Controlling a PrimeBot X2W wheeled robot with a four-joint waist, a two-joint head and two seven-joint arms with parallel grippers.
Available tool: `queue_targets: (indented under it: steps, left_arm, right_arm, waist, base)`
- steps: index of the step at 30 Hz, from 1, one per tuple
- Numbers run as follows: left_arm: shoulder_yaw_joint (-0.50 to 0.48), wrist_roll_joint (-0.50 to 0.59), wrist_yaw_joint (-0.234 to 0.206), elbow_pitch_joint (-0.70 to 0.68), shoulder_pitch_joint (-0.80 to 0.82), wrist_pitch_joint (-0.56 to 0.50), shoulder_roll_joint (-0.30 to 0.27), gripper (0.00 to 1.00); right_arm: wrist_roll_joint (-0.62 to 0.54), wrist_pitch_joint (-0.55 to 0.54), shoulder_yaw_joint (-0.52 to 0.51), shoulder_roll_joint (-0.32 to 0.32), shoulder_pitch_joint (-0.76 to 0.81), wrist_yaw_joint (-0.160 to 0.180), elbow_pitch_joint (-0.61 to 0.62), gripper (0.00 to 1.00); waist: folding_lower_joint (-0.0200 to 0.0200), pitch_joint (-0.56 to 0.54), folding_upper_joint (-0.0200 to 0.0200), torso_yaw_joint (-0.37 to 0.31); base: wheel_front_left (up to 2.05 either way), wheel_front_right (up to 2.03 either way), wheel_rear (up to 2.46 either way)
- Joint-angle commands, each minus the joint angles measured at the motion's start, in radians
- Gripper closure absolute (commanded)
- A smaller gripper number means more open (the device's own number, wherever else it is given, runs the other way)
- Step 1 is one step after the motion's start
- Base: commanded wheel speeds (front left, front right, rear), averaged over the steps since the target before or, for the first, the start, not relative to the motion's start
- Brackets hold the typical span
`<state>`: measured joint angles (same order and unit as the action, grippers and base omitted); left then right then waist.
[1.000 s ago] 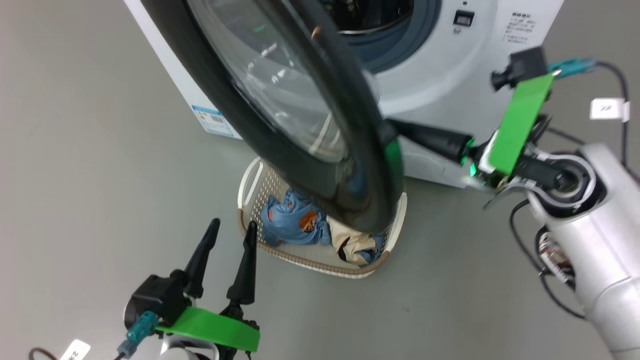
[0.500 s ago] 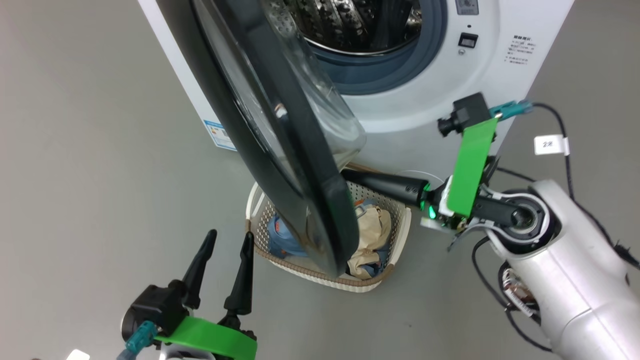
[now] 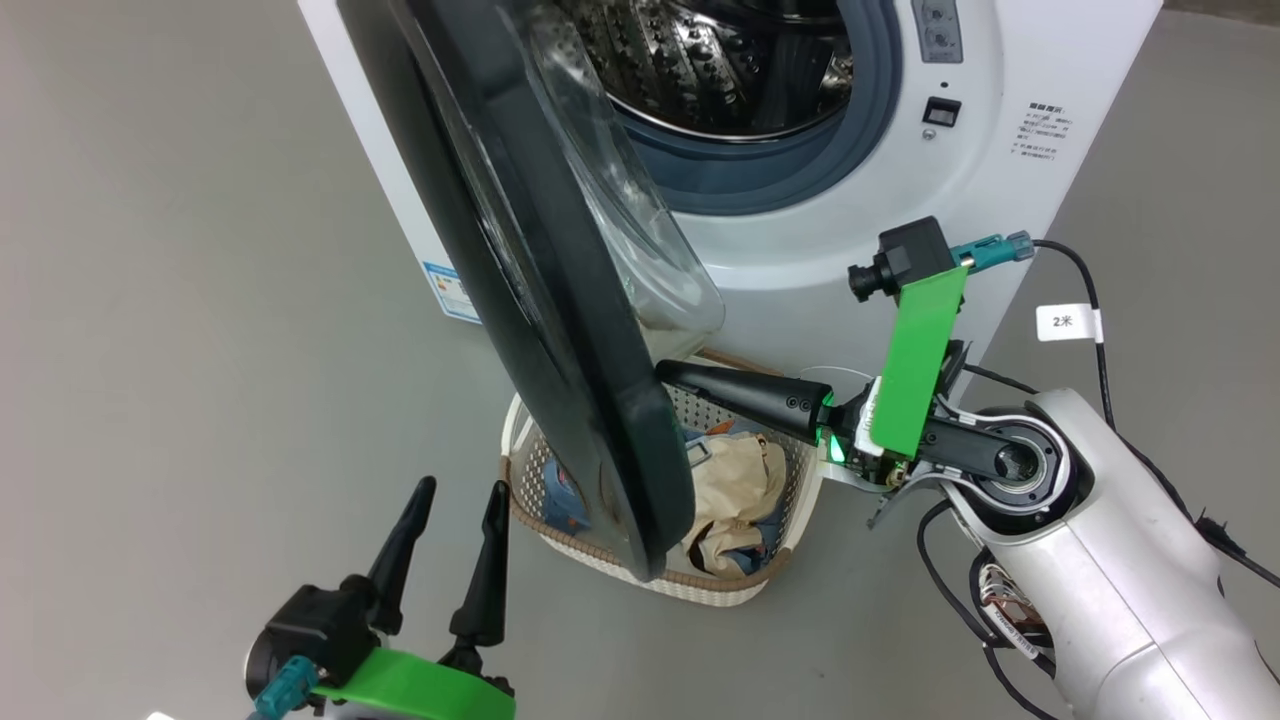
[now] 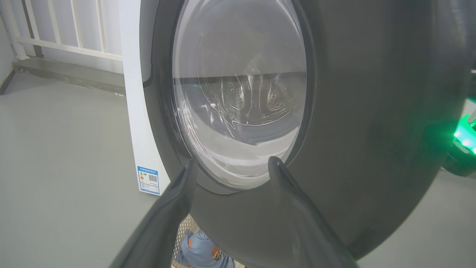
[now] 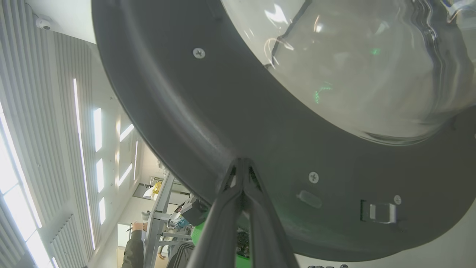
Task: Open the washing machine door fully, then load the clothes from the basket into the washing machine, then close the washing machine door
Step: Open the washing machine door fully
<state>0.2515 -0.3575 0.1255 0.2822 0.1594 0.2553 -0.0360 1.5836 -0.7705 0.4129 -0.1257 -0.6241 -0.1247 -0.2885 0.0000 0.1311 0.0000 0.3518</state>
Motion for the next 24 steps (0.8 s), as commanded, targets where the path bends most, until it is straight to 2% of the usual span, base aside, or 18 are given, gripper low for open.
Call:
queue_targets:
  steps: [1,4,6,7,9,11,12,18,24]
  left_arm:
    - [-0.030,0.018,0.005,-0.016,0.006,0.006,-0.014,0.00]
    - [-0.025,0.021,0.005,-0.008,0.010,0.006,-0.014,0.00]
    - [-0.027,0.025,0.005,-0.002,0.013,0.006,-0.014,0.00]
    - [-0.029,0.027,0.005,0.001,0.014,0.006,-0.014,0.00]
    - [-0.034,0.028,0.005,0.006,0.017,0.006,-0.017,0.00]
    - [-0.039,0.027,0.005,0.009,0.018,0.006,-0.023,0.00]
    - [-0.040,0.026,0.005,0.011,0.018,0.006,-0.027,0.00]
    - [-0.059,0.021,0.005,0.015,0.019,0.006,-0.046,0.00]
    - [-0.093,0.014,0.005,0.013,0.002,0.006,-0.060,0.00]
  right_arm:
    - [0.002,0.011,-0.003,0.018,0.015,-0.006,0.029,1.00]
    - [-0.007,0.027,-0.018,0.009,0.027,-0.006,0.026,1.00]
    - [-0.016,0.040,-0.026,-0.001,0.036,-0.006,0.024,0.83]
    - [-0.020,0.048,-0.030,-0.006,0.042,-0.006,0.023,0.70]
    - [-0.029,0.062,-0.034,-0.017,0.054,-0.006,0.022,0.51]
    - [-0.038,0.080,-0.038,-0.029,0.067,-0.006,0.022,0.11]
    - [-0.042,0.090,-0.040,-0.035,0.074,-0.006,0.020,0.00]
    - [-0.074,0.174,-0.043,-0.077,0.117,-0.006,0.018,0.00]
    - [-0.110,0.307,-0.018,-0.135,0.186,-0.006,0.019,0.00]
  waist:
    - [0.0000,-0.009,0.0000,-0.006]
    - [0.0000,-0.019,0.0000,-0.018]
    - [0.0000,-0.025,0.0000,-0.029]
    - [0.0000,-0.028,0.0000,-0.036]
    - [0.0000,-0.035,0.0000,-0.050]
    - [0.0000,-0.040,0.0000,-0.066]
    - [0.0000,-0.043,0.0000,-0.074]
    - [0.0000,-0.054,0.0000,-0.118]
    - [0.0000,-0.071,0.0000,-0.167]
  base:
    - [0.00,0.00,0.00]
    - [0.00,0.00,0.00]
    - [0.00,0.00,0.00]
    - [0.00,0.00,0.00]
    - [0.00,0.00,0.00]
    - [0.00,0.00,0.00]
    - [0.00,0.00,0.00]
    - [0.00,0.00,0.00]
    - [0.00,0.00,0.00]
